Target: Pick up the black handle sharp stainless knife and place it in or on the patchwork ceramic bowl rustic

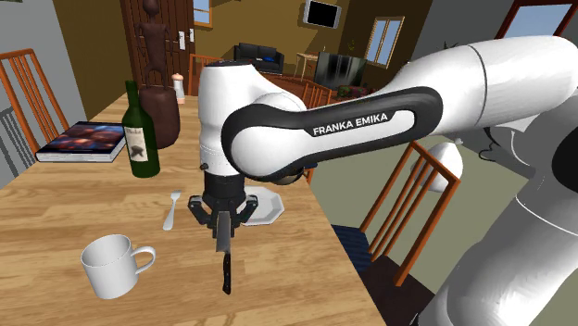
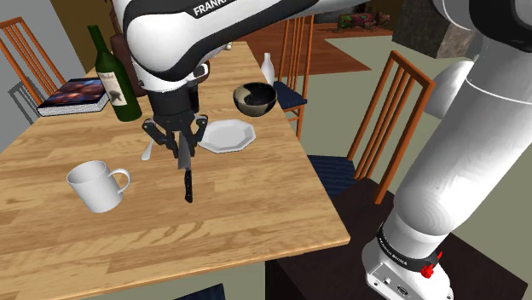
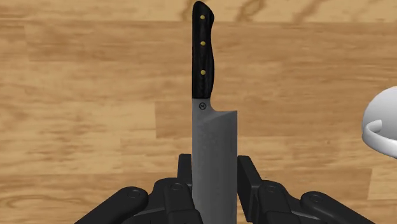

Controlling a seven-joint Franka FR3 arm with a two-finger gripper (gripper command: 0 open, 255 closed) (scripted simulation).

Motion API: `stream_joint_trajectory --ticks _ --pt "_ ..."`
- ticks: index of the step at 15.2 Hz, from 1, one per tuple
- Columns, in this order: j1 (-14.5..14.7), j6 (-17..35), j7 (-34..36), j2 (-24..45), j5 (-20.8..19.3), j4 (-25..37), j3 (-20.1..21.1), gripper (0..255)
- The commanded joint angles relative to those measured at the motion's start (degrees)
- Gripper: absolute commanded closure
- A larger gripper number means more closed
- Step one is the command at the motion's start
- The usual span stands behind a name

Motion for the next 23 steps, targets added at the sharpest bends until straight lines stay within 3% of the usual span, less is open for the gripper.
stream_joint_trajectory --ticks 1,9,23 --pt "-0.04 -1.35 -0.16 -0.50 0.31 0.92 -0.04 255" --pt "-0.18 -7.02 -0.45 -1.42 0.83 5.85 -0.22 255" --pt "-9.20 -8.15 -18.77 -0.08 -0.25 7.62 -9.84 255"
